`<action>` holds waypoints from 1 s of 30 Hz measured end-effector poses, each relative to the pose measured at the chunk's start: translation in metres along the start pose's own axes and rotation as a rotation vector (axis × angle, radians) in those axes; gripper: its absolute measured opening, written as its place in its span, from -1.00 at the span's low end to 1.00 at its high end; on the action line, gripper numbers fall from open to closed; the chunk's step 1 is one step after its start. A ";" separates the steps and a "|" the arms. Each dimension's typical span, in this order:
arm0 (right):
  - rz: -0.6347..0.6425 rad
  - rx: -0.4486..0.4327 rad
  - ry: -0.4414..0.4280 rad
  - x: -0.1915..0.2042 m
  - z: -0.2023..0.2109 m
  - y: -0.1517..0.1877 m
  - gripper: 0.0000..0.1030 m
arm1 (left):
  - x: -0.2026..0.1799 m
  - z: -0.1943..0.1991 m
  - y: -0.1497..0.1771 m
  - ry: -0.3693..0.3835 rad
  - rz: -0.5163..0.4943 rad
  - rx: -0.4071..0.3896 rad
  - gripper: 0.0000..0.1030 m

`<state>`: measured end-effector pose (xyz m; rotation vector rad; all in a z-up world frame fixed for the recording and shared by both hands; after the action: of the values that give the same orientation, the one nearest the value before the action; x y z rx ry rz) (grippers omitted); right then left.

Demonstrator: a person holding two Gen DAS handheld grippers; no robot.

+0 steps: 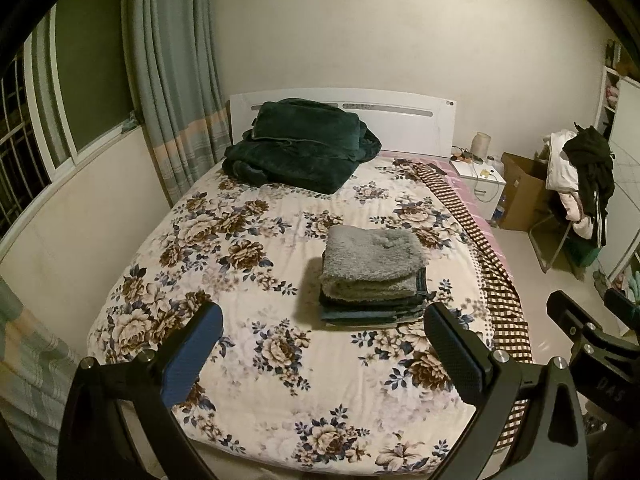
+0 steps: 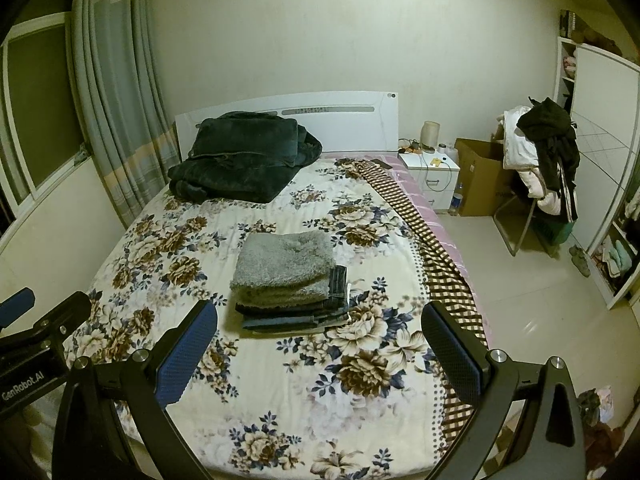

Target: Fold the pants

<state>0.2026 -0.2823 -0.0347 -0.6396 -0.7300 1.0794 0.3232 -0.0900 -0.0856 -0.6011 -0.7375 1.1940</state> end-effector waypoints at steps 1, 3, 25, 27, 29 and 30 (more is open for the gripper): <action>-0.003 -0.001 0.000 -0.001 0.001 -0.002 1.00 | 0.000 -0.001 -0.001 -0.001 -0.004 -0.001 0.99; 0.001 0.001 0.001 0.000 0.000 0.000 1.00 | 0.000 -0.001 -0.001 0.002 -0.003 0.000 0.99; -0.001 -0.001 0.001 -0.001 -0.001 -0.001 1.00 | 0.001 -0.001 -0.002 -0.002 -0.003 -0.002 0.99; -0.001 0.000 0.002 -0.001 -0.001 -0.001 1.00 | 0.000 0.000 -0.001 -0.001 0.000 0.000 0.99; 0.000 0.000 0.000 0.000 -0.001 0.000 1.00 | 0.000 0.002 0.000 -0.004 0.003 0.002 0.99; 0.000 -0.001 0.003 -0.001 -0.001 -0.001 1.00 | 0.000 0.003 0.001 -0.004 0.006 0.003 0.99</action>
<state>0.2034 -0.2834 -0.0347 -0.6419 -0.7285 1.0780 0.3203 -0.0900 -0.0846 -0.5993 -0.7379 1.2015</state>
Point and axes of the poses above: each gripper's, at about its wrist camera, not at the fingertips, and z roughly against the way its jaws point, x to its left, y to its underside, the point moved 10 cm from there along -z, roughly the way its jaws point, and after that the axes turned 12 degrees about -z, right-handed, at the moved point
